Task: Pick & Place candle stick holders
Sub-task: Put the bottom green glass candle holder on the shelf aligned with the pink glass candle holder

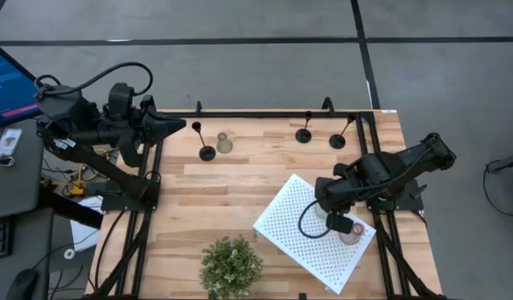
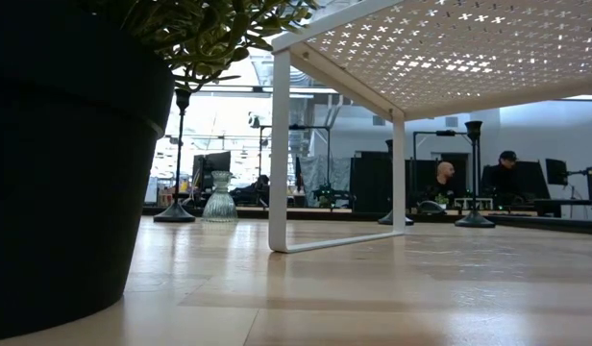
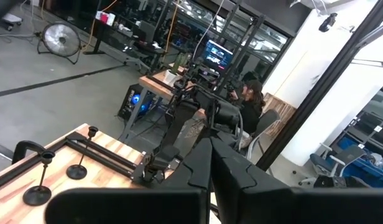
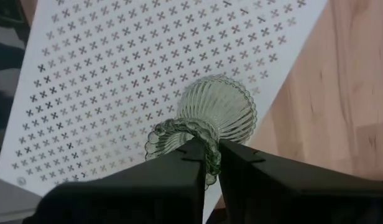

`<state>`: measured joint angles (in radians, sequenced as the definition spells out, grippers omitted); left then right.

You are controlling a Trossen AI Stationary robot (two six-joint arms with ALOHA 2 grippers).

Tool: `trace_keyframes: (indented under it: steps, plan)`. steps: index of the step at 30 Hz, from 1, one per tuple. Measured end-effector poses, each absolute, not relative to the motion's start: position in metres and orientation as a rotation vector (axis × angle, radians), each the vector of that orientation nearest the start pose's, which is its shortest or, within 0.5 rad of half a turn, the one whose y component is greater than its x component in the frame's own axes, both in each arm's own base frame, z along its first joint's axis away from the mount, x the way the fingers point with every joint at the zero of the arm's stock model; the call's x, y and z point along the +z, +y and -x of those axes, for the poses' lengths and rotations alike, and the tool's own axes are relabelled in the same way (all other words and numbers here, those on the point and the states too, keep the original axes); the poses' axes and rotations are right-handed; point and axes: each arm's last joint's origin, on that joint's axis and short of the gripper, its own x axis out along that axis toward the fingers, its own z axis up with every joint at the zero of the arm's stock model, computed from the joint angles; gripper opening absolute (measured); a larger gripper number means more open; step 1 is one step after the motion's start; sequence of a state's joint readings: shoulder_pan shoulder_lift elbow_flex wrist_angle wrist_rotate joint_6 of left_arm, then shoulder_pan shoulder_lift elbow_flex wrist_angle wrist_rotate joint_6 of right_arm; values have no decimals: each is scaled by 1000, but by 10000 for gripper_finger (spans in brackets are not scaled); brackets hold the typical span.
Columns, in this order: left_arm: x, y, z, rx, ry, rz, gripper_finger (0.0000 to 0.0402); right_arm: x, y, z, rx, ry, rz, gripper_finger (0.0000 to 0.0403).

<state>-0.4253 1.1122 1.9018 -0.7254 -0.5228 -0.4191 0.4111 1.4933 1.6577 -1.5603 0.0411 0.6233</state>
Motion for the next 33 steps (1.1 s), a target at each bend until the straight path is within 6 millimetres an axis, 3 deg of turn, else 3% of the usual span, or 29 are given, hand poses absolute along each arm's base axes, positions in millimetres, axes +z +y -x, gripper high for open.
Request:
trace_keyframes:
  steps: [10, 14, 19, 33]
  plan:
    - [562, -39, -120, 84, -77, 451, 7, 372, 100, -230, -78, 1370, -200, 14]
    - [562, -39, -120, 84, -77, 451, 7, 364, 102, -233, -39, 1376, -207, 14]
    - [562, -39, -120, 84, -77, 451, 7, 362, 99, -227, -41, 1375, -220, 15]
    - [562, -39, -121, 89, -76, 447, 7, 363, 100, -228, -29, 1347, -220, 48]
